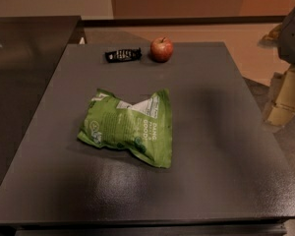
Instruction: Move apple near green rice chip bag
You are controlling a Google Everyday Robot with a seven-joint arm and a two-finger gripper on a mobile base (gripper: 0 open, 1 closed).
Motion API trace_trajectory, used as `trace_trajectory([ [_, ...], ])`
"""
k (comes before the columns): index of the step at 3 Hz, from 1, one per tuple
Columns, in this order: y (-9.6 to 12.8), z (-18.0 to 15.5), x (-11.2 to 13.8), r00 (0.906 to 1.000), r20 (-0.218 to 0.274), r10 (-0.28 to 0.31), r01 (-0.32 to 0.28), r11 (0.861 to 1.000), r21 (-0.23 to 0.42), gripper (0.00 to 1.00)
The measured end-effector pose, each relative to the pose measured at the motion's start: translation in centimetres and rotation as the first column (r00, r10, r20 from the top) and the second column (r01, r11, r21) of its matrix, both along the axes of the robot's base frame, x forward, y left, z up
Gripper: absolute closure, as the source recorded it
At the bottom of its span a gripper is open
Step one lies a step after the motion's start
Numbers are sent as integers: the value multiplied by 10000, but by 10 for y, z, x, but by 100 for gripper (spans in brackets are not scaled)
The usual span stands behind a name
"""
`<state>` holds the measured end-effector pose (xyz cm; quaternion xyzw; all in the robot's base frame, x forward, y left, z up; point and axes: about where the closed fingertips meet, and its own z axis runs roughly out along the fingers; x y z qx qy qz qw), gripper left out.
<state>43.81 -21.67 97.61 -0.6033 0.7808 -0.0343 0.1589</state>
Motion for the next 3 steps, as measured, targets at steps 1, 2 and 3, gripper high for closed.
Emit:
trace_trajectory([
  [1, 0, 0, 0, 10000, 2, 0, 0, 10000, 0, 0],
  [2, 10, 2, 23, 9998, 214, 20, -31, 9986, 534, 0],
  [3, 26, -2, 58, 9992, 366, 143, -182, 9940, 1082, 0],
])
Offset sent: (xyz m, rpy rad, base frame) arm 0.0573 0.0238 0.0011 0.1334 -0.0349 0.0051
